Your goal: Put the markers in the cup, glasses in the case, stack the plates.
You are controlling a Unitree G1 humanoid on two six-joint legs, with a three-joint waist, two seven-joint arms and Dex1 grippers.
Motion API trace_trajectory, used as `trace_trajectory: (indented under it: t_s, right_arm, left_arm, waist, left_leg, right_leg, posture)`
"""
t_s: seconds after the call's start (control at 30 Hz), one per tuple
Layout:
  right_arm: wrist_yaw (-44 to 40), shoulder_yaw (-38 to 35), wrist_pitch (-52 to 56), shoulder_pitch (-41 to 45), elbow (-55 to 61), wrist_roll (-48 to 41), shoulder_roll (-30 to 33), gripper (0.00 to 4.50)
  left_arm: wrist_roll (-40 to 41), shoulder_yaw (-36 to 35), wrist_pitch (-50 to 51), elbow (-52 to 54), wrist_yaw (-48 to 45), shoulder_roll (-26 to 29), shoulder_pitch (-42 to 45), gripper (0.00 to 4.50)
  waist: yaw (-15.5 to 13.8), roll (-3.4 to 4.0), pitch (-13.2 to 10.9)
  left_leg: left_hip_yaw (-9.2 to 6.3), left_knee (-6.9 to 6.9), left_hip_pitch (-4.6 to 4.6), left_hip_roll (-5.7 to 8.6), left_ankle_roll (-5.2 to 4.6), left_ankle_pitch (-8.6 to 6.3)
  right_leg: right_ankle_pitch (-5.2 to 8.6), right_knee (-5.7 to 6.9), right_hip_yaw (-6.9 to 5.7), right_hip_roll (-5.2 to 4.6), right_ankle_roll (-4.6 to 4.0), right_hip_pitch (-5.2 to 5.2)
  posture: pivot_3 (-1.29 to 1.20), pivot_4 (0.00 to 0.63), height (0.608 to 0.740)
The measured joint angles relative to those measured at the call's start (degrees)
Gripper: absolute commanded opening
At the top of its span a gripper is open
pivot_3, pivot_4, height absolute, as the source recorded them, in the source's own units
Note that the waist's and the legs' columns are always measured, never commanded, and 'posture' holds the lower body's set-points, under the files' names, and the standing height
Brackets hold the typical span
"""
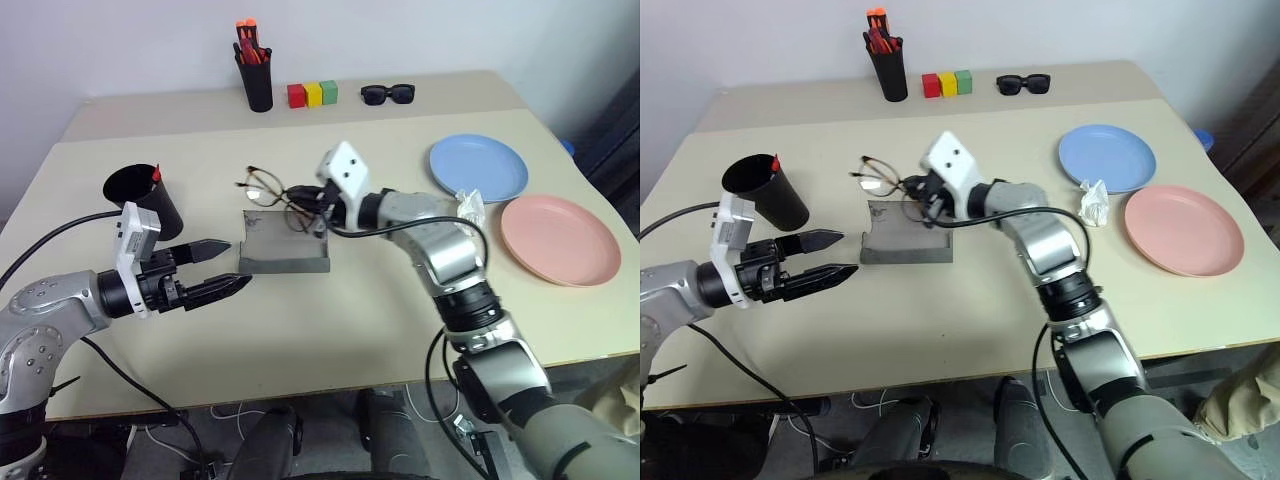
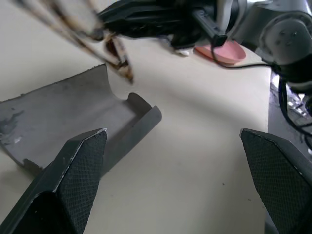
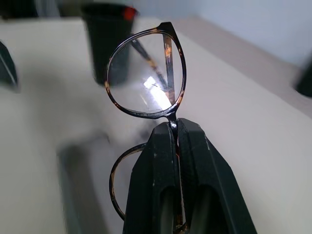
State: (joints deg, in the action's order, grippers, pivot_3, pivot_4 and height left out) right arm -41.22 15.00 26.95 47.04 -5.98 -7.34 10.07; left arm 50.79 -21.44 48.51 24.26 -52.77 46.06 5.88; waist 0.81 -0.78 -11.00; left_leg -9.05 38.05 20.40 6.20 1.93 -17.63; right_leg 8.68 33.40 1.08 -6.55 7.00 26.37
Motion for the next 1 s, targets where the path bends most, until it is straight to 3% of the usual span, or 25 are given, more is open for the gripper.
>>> trace_trajectory:
  t_s: [0.27, 0.43, 0.53, 0.77, 0.97, 1.0]
  right_arm:
    - [2.6, 5.6, -6.3, -1.9, -4.6, 7.1, -0.6, 0.10]
    - [-0.5, 6.9, -4.9, -3.6, -5.2, 7.8, 2.0, 0.10]
    - [-1.7, 7.0, -3.4, -3.9, -4.8, 7.7, 2.3, 0.98]
    - [-1.1, 6.0, -1.5, -3.8, -3.1, 7.0, 1.5, 4.44]
    - [0.5, -2.8, 0.4, -3.7, -0.6, 0.0, -1.0, 4.44]
    - [0.8, -5.6, 1.3, -3.7, 0.7, -2.7, -1.6, 4.48]
  left_arm:
    - [0.0, 0.0, -0.7, 0.6, 0.5, 0.0, -1.1, 4.49]
    - [-0.3, 0.0, -2.5, -0.4, -0.3, 0.0, -1.1, 4.49]
    - [-0.8, 0.3, -3.0, -2.0, -0.8, 0.0, -0.8, 4.49]
    - [-1.8, 2.0, -4.4, -3.4, -0.8, -0.2, 1.9, 4.49]
    - [-10.7, 7.6, -11.9, -10.7, 3.8, -4.6, 11.0, 4.49]
    - [-13.5, 9.5, -14.3, -13.0, 4.9, -5.9, 13.6, 4.24]
  waist:
    - [0.4, 0.00, 0.0]
    - [0.4, 0.00, 0.0]
    - [0.4, 0.00, 0.0]
    - [0.3, 0.00, 0.0]
    - [-0.2, -0.03, 0.0]
    - [-0.2, -0.04, 0.0]
  left_leg:
    - [0.02, -0.03, -0.03, -0.02, -0.03, -0.03]
    - [0.02, -0.03, -0.03, -0.02, -0.06, -0.05]
    - [0.02, -0.03, -0.04, -0.04, -0.10, -0.07]
    - [0.02, -0.03, -0.03, -0.05, -0.10, -0.08]
    - [-0.02, -0.02, -0.03, -0.04, 0.03, 0.00]
    - [0.00, -0.02, -0.03, -0.04, 0.12, 0.05]
  right_leg:
    - [0.00, 0.03, 0.00, 0.06, -0.02, 0.02]
    - [-0.01, 0.03, 0.00, 0.06, -0.02, 0.02]
    - [-0.01, 0.04, 0.00, 0.08, -0.03, 0.02]
    - [-0.03, 0.03, 0.00, 0.09, -0.05, 0.03]
    - [-0.09, 0.00, -0.02, 0.09, -0.11, 0.00]
    - [-0.10, -0.01, -0.02, 0.10, -0.13, -0.02]
  posture:
    - [0.00, 0.150, 0.740]
    - [0.00, 0.150, 0.740]
    - [0.00, 0.150, 0.740]
    - [0.00, 0.150, 0.740]
    - [0.00, 0.150, 0.740]
    - [0.00, 0.150, 0.740]
